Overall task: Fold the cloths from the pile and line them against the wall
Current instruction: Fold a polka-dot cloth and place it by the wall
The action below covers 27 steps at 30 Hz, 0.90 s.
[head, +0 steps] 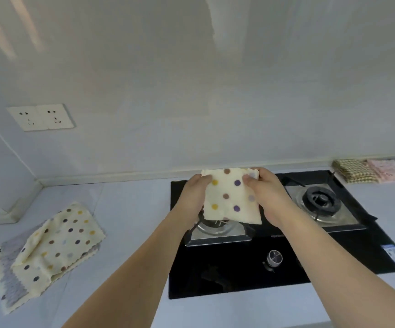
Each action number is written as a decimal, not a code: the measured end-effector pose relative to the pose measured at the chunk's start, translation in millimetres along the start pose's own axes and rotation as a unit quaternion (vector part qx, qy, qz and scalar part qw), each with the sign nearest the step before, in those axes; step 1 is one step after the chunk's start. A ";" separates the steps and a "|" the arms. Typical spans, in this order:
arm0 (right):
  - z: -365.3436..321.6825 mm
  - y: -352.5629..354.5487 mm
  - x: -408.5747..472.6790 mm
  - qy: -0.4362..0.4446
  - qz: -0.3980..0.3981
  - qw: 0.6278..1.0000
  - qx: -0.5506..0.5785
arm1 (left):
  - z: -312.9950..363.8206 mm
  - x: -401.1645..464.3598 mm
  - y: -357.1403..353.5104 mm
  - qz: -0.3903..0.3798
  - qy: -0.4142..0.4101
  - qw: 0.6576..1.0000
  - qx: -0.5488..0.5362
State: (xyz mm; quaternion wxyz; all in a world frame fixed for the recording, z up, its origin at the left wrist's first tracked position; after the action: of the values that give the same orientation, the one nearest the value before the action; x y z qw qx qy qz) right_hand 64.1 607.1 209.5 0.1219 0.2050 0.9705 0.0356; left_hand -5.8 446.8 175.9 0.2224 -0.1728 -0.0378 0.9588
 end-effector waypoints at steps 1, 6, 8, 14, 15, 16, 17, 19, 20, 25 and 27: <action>1.4 20.5 2.6 -0.006 0.004 1.000 0.007 | -3.1 5.2 -22.8 0.005 0.004 1.000 0.006; 14.6 116.8 18.2 -0.060 0.028 0.997 0.030 | -9.0 21.7 -124.7 0.067 -0.046 0.987 0.141; 21.2 147.4 30.1 -0.083 0.035 0.995 0.046 | -8.9 32.5 -155.8 0.081 -0.082 0.970 0.216; 44.4 226.7 71.0 -0.129 0.052 0.985 0.106 | -21.5 89.8 -238.1 0.056 -0.083 0.948 0.301; 48.8 243.2 76.8 -0.134 0.060 0.982 0.115 | -24.8 101.1 -254.6 0.039 -0.076 0.951 0.298; 52.8 260.1 81.8 -0.142 0.064 0.980 0.122 | -27.8 110.7 -271.4 0.025 -0.068 0.953 0.294; 56.7 277.8 86.5 -0.150 0.064 0.978 0.129 | -31.2 119.6 -288.6 0.017 -0.060 0.956 0.287; 66.0 317.3 96.3 -0.167 0.066 0.972 0.152 | -37.7 133.8 -326.6 0.004 -0.042 0.964 0.262; 71.3 337.3 101.3 -0.174 0.065 0.969 0.163 | -40.9 139.8 -346.6 -0.001 -0.033 0.967 0.253; 103.2 439.2 126.7 -0.216 0.041 0.961 0.167 | -57.3 170.5 -449.4 0.018 0.001 0.976 0.217; 112.0 478.7 133.4 -0.236 0.026 0.959 0.154 | -61.2 176.7 -490.7 0.020 -0.017 0.976 0.216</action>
State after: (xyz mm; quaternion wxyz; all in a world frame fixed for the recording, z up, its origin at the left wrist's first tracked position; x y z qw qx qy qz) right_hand 160.3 1100.7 128.4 0.3131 0.2486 0.9024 -0.1607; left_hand 69.7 965.0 136.2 0.2341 -0.1048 0.1698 0.9515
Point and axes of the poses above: each hand's wrist, its own x-axis towards the middle knuckle, its own y-axis out of the back of the hand, z = x × y, the point moved 4 cm from there along x, towards the middle knuckle, and after that the axes turned 4 degrees about -z, right-handed, at the moved point
